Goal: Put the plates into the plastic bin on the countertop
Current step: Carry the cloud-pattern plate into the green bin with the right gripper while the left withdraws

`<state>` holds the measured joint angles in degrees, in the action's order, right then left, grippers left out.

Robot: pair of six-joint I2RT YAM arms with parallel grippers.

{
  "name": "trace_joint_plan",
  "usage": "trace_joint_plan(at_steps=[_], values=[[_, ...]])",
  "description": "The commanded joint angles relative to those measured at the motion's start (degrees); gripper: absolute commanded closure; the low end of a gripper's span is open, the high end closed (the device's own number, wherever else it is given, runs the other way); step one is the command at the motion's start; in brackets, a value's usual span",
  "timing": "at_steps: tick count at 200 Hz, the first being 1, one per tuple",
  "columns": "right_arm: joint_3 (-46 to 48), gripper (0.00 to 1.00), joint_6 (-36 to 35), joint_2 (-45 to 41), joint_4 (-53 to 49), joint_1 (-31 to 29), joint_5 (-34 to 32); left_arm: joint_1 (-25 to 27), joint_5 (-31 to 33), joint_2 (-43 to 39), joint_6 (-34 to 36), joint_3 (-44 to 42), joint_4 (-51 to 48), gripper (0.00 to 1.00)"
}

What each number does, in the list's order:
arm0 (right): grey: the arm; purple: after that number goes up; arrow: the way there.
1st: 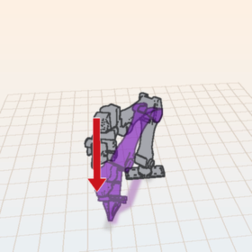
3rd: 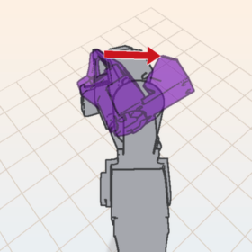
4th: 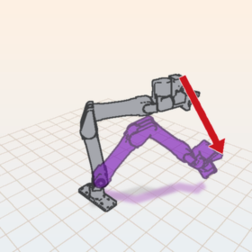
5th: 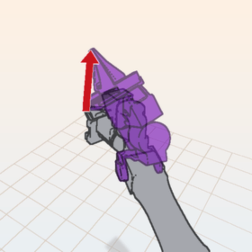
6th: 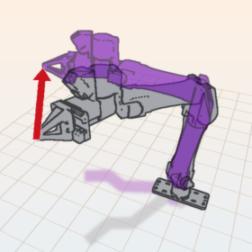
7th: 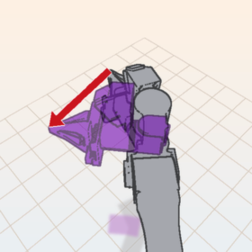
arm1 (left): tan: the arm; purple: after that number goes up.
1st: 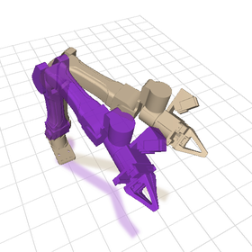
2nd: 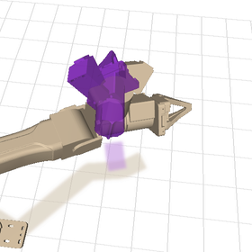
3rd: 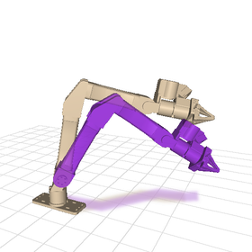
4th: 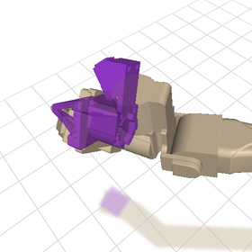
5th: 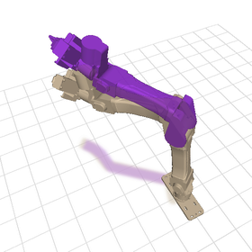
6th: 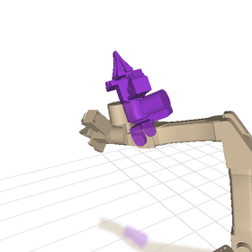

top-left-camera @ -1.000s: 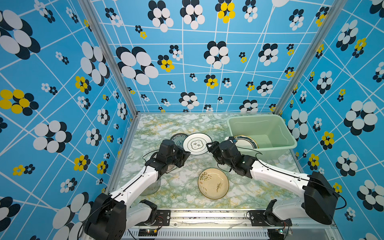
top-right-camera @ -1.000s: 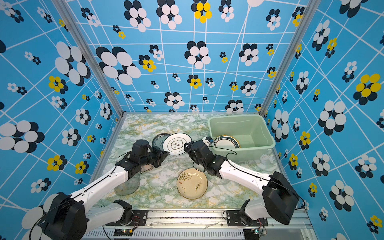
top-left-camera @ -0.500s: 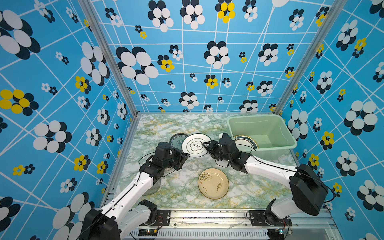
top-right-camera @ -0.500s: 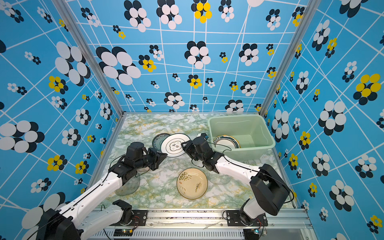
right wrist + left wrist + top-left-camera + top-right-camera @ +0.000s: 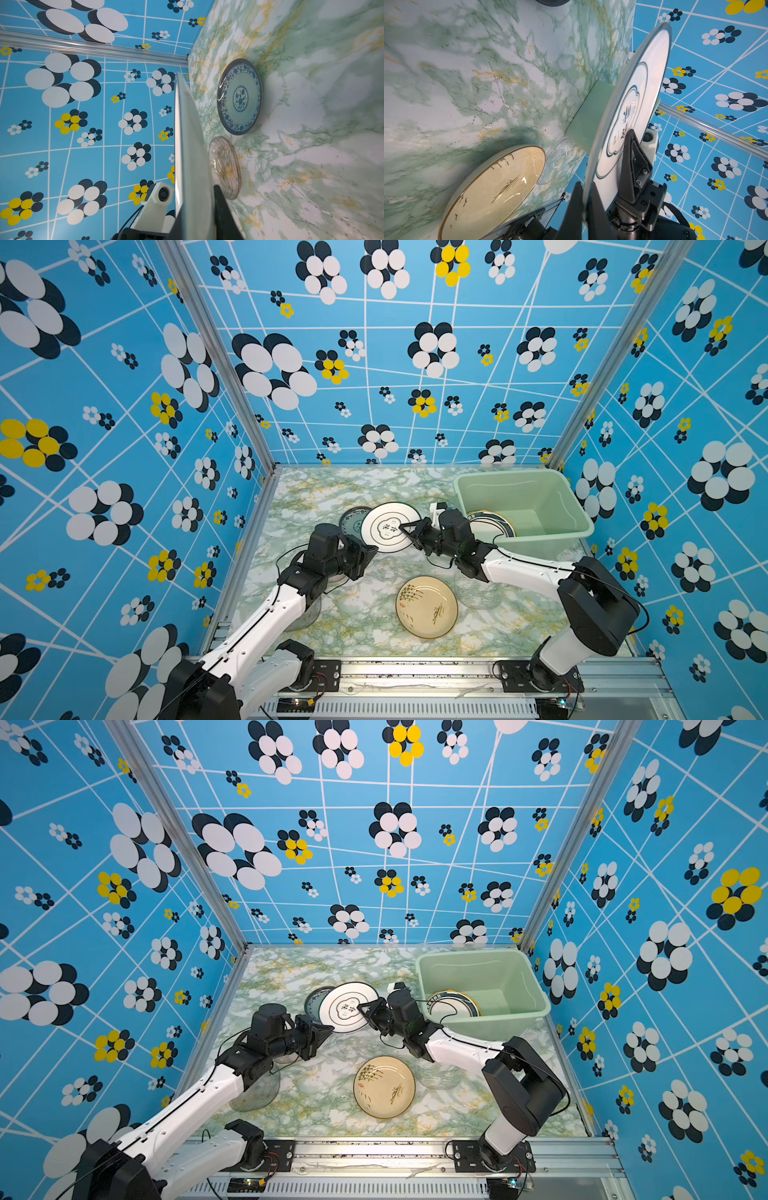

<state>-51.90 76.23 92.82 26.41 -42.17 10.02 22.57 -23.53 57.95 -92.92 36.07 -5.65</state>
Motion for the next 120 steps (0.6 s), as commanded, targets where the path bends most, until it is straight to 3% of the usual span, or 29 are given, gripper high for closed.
trace_joint_plan(at_steps=[1,37,76,87,113,120], values=[[-1.35,0.89,-0.34,-1.05,3.51,-0.33,2.6,0.62,-2.43,-0.34,3.15,1.26,0.08,0.97],[-2.38,1.0,-1.77,-2.0,0.09,-0.36,1.94,0.85,-1.88,-0.99,4.59,2.29,-0.96,0.88],[-5.57,1.0,-6.99,-5.4,-9.41,0.28,0.81,0.83,0.03,-3.05,8.04,5.0,-3.99,0.58],[-6.97,1.0,-9.72,-6.84,-13.42,0.66,0.87,0.84,1.05,-3.82,9.96,6.67,-6.58,0.45],[-9.09,1.0,-14.33,-11.04,-21.33,2.22,0.82,0.9,3.05,-6.2,14.71,9.8,-7.89,0.28],[-9.59,1.0,-15.61,-12.4,-23.59,3.07,1.04,0.89,3.54,-7.0,16.02,10.53,-7.89,0.18]])
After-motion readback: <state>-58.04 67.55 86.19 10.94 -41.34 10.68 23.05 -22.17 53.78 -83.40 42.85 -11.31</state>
